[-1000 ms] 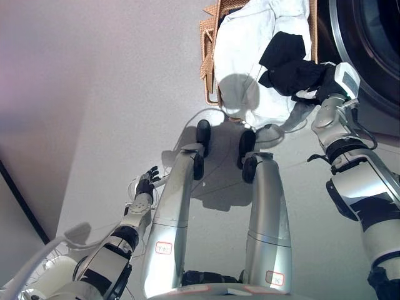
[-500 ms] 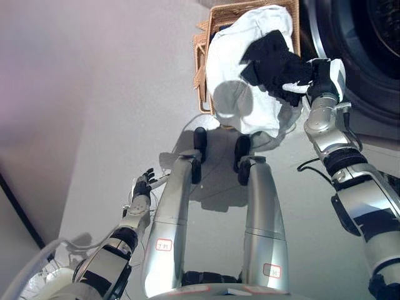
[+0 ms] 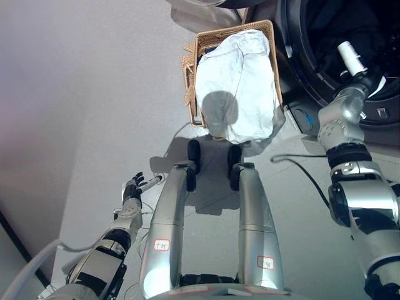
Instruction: Put the clothes in the basket into the washing machine.
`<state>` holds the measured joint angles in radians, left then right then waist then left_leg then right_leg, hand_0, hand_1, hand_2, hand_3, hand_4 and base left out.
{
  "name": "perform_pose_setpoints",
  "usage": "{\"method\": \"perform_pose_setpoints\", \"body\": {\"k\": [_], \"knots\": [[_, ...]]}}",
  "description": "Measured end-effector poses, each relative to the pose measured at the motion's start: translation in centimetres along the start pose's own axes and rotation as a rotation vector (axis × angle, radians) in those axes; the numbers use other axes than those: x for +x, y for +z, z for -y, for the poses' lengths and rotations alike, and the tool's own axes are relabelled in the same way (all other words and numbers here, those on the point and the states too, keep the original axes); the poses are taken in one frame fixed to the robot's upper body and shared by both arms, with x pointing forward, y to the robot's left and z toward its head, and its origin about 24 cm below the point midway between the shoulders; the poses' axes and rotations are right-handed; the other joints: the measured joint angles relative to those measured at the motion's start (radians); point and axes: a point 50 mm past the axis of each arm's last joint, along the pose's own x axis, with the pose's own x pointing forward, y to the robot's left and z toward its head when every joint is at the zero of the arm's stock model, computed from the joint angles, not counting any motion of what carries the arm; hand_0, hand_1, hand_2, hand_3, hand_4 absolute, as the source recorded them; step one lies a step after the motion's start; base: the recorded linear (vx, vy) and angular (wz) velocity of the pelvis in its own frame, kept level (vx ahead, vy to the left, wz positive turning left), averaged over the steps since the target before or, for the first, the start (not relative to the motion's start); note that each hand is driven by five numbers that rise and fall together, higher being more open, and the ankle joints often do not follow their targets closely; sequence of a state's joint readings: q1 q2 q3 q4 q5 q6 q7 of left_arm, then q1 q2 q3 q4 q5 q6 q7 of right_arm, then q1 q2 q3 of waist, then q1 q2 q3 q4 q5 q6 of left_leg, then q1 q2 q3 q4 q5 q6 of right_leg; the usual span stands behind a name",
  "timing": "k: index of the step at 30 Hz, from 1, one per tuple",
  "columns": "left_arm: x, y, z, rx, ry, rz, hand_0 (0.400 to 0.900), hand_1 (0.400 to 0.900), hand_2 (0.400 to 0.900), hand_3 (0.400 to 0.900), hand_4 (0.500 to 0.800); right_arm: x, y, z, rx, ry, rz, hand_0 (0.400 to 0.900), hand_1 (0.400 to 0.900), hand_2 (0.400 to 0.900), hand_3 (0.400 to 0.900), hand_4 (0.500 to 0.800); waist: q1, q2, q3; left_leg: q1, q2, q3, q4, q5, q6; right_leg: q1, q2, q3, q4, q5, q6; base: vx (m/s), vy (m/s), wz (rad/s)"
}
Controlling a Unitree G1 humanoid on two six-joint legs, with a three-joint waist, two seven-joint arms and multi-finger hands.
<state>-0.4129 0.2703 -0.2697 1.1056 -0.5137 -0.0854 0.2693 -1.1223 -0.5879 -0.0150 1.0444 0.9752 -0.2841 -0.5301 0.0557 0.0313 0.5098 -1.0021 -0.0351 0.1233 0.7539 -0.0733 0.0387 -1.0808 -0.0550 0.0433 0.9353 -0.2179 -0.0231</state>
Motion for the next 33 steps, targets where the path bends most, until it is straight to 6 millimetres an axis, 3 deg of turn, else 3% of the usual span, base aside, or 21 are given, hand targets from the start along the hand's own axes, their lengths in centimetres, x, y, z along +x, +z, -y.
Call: {"method": "perform_pose_setpoints", "body": {"k": [5,8,9,10,13,24,33], "knots": [[-0.2,-1.0,0.0,0.006,-0.008,-0.032,0.9,0.9,0.9,0.9,0.8,1.0,2.7,-1.1,0.335,-0.125,-0.048,0.4,0.4,0.4,0.4,0.5,0.023,0.024,-0.021,0.016,-0.002,0.022,-0.023,0.002,0.002,0.001,-0.002,0.019,-0.008,0.003,0.002,0.03,-0.033,0.0],[-0.3,-1.3,0.4,0.016,-0.031,-0.046,0.9,0.9,0.9,0.9,0.8,1.8,5.1,-0.5,0.398,-0.194,-0.022,0.402,0.402,0.402,0.402,0.501,0.05,0.057,-0.04,0.019,-0.004,0.03,-0.031,0.01,0.008,-0.001,-0.004,0.025,-0.006,0.007,-0.002,0.04,-0.048,0.01],[-0.4,-1.5,0.6,0.023,-0.039,-0.05,0.9,0.9,0.9,0.9,0.8,2.0,5.9,-0.2,0.4,-0.211,-0.004,0.478,0.478,0.478,0.478,0.547,0.057,0.073,-0.05,0.016,-0.005,0.032,-0.031,0.01,0.008,-0.006,-0.006,0.025,-0.005,0.006,0.0,0.04,-0.045,-0.01],[-0.5,-1.8,0.9,0.027,-0.046,-0.056,0.9,0.9,0.9,0.9,0.8,2.1,6.5,-0.2,0.405,-0.213,0.011,0.9,0.9,0.9,0.9,0.8,0.061,0.09,-0.063,0.008,-0.006,0.032,-0.033,0.01,0.008,-0.014,-0.008,0.024,-0.003,0.005,0.001,0.04,-0.052,-0.01],[-0.6,-2.1,1.0,0.024,-0.051,-0.065,0.9,0.9,0.9,0.9,0.8,2.2,7.5,-0.5,0.378,-0.197,0.038,0.9,0.9,0.9,0.9,0.8,0.066,0.108,-0.075,-0.008,-0.013,0.036,-0.038,0.014,0.005,-0.041,-0.011,0.032,0.011,0.004,0.002,0.03,-0.05,-0.04],[-1.0,-2.4,2.5,-0.009,-0.087,-0.081,0.9,0.9,0.9,0.9,0.8,2.2,7.0,-0.9,0.325,-0.098,0.046,0.9,0.9,0.9,0.9,0.8,0.045,0.108,-0.075,-0.015,-0.014,0.033,-0.041,0.017,-0.004,-0.049,-0.01,0.032,0.011,0.0,0.006,0.01,-0.015,-0.01],[-1.0,-2.6,2.4,-0.009,-0.095,-0.084,0.9,0.9,0.9,0.9,0.8,0.5,3.0,-2.8,0.175,0.159,0.014,0.9,0.9,0.9,0.9,0.8,-0.003,0.087,-0.073,-0.025,0.0,0.03,-0.008,0.004,-0.003,-0.049,-0.001,0.026,0.019,0.0,0.007,-0.04,0.009,-0.03]]}}
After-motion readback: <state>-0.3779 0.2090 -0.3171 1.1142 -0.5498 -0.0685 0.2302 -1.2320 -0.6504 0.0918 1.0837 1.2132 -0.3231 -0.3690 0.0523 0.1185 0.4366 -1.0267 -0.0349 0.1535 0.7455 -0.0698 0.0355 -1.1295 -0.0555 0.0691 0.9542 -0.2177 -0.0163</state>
